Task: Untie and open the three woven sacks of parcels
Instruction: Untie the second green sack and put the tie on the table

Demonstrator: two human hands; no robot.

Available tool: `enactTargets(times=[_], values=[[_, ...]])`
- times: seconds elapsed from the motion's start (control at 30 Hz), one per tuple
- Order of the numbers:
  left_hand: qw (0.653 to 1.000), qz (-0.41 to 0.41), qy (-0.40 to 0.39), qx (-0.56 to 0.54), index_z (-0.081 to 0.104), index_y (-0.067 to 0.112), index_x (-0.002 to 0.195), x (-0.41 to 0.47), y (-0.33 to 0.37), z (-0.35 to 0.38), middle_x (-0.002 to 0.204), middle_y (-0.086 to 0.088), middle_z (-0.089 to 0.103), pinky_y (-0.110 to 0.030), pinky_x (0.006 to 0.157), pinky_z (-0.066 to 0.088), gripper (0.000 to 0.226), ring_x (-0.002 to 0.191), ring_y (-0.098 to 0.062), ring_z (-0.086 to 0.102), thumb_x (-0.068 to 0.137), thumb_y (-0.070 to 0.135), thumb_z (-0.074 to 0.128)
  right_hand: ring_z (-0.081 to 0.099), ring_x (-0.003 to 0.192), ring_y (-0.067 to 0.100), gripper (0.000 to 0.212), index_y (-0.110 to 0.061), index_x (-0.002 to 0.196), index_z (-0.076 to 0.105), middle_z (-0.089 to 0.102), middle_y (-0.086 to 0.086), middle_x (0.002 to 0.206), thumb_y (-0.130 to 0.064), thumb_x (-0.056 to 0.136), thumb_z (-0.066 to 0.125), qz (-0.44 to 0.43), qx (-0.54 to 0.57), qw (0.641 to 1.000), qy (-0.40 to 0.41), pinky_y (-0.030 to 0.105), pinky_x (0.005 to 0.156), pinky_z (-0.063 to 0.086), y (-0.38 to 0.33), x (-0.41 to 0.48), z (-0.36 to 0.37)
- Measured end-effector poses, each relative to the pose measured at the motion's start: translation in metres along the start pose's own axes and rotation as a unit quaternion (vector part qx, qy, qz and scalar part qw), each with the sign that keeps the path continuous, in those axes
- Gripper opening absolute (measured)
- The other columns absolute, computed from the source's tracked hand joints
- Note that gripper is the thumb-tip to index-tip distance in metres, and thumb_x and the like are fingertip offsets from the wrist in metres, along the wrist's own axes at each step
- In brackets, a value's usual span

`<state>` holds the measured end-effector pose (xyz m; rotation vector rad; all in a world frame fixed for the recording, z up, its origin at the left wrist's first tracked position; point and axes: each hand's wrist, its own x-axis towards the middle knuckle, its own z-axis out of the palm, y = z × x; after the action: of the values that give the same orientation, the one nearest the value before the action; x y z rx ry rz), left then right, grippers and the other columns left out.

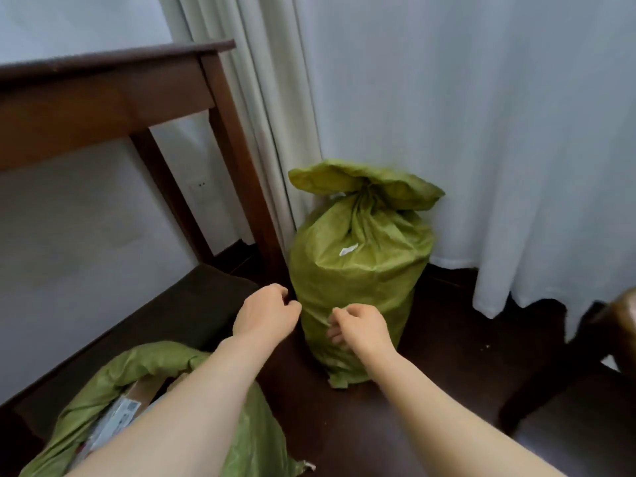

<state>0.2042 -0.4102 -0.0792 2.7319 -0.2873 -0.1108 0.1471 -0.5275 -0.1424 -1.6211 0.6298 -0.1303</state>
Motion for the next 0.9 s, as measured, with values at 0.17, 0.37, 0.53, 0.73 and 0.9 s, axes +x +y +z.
enactTargets(times=[0.17, 0.37, 0.53, 0.73, 0.9], values=[[0.998, 0.047, -0.031, -0.035, 0.048, 0.022, 0.134, 0.031, 0.016, 0.01, 0.13, 0.0, 0.057, -0.032, 0.092, 0.045, 0.049, 0.119, -0.021, 0.053, 0.086, 0.028, 0.053, 0.065, 0.069, 0.019, 0.025, -0.017, 0.071, 0.062, 0.069, -0.001, 0.068, -0.024, 0.091, 0.048, -0.021, -0.038, 0.997, 0.07, 0.041, 0.075, 0.054, -0.019, 0.028, -0.018], [0.993, 0.103, -0.044, -0.035, 0.048, 0.021, 0.134, 0.084, 0.013, -0.002, 0.128, -0.003, 0.056, -0.033, 0.092, 0.047, 0.049, 0.118, -0.024, 0.053, 0.085, 0.023, 0.052, 0.066, 0.087, 0.023, 0.014, -0.018, 0.087, 0.064, 0.07, 0.003, 0.09, -0.021, 0.088, 0.051, -0.038, -0.103, 0.975, 0.195, 0.039, 0.081, 0.054, -0.049, 0.061, -0.018], [0.989, 0.134, -0.016, -0.053, 0.04, 0.019, 0.14, 0.121, 0.021, -0.022, 0.135, -0.006, 0.049, -0.041, 0.098, 0.045, 0.055, 0.126, -0.027, 0.044, 0.086, 0.02, 0.053, 0.055, 0.11, 0.019, 0.029, -0.016, 0.12, 0.056, 0.057, 0.0, 0.121, -0.015, 0.092, 0.05, -0.101, -0.16, 0.937, 0.295, 0.032, 0.089, 0.045, -0.098, 0.082, -0.026], [0.976, 0.175, 0.057, -0.117, 0.025, 0.022, 0.146, 0.157, 0.038, -0.041, 0.144, -0.006, 0.032, -0.037, 0.098, 0.04, 0.067, 0.131, -0.025, 0.035, 0.087, 0.023, 0.056, 0.031, 0.135, 0.025, 0.057, -0.022, 0.139, 0.037, 0.03, 0.008, 0.147, -0.008, 0.088, 0.057, -0.176, -0.248, 0.866, 0.398, 0.038, 0.105, 0.034, -0.144, 0.121, -0.037], [0.974, 0.18, 0.03, -0.132, -0.002, 0.03, 0.149, 0.177, 0.062, -0.013, 0.152, -0.005, 0.012, -0.044, 0.104, 0.04, 0.096, 0.137, -0.027, 0.027, 0.081, 0.032, 0.067, 0.004, 0.144, 0.03, 0.083, -0.029, 0.148, 0.014, -0.003, 0.009, 0.157, -0.017, 0.084, 0.066, -0.14, -0.215, 0.884, 0.391, 0.044, 0.11, 0.028, -0.138, 0.156, -0.061]])
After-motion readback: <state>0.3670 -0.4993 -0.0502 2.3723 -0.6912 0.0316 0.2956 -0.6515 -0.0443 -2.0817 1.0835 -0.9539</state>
